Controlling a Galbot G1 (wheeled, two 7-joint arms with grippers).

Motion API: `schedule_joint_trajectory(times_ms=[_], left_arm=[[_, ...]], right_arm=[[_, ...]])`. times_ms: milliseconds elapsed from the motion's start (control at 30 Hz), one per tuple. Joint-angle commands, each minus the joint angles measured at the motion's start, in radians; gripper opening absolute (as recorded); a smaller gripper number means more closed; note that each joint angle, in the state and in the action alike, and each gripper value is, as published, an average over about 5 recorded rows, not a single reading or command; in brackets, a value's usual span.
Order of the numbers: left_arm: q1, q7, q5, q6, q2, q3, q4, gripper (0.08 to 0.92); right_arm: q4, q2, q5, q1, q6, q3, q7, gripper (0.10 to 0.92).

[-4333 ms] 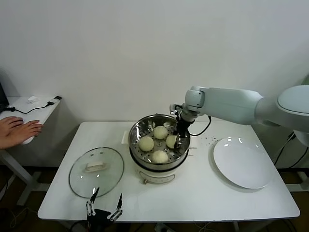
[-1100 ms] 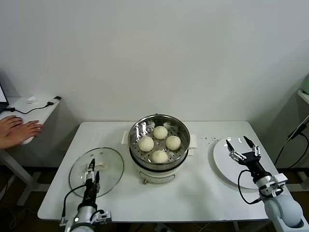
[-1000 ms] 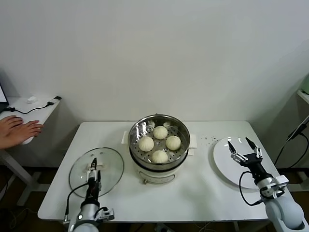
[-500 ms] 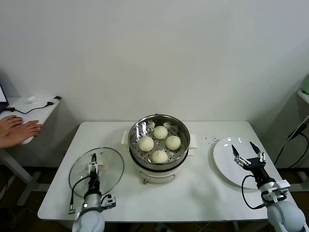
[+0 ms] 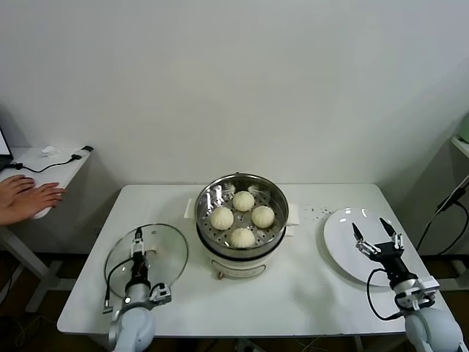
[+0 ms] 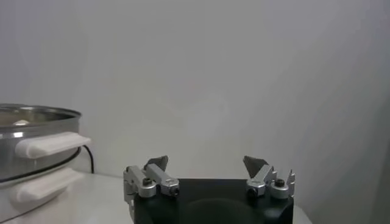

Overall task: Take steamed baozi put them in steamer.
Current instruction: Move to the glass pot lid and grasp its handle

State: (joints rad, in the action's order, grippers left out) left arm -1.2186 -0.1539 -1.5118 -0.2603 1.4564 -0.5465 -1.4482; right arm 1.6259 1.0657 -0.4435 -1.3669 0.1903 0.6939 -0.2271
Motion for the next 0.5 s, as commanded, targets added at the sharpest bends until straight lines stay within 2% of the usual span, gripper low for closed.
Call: schedule_joint_trajectory(times_ms=[33, 500], left_arm=[[0.031, -0.002, 0.043, 0.026, -0.005, -0.006, 0.05, 0.731], [0.03, 0.001, 0.085, 0.066, -0.02, -0.016, 0.047, 0.324]], right_arm=[[-0.013, 0.008, 0.019, -0.002, 0.005, 0.004, -0.007, 0.823], [-0.027, 0.011, 0.028, 0.007, 0.014, 0.009, -0.012, 0.823]])
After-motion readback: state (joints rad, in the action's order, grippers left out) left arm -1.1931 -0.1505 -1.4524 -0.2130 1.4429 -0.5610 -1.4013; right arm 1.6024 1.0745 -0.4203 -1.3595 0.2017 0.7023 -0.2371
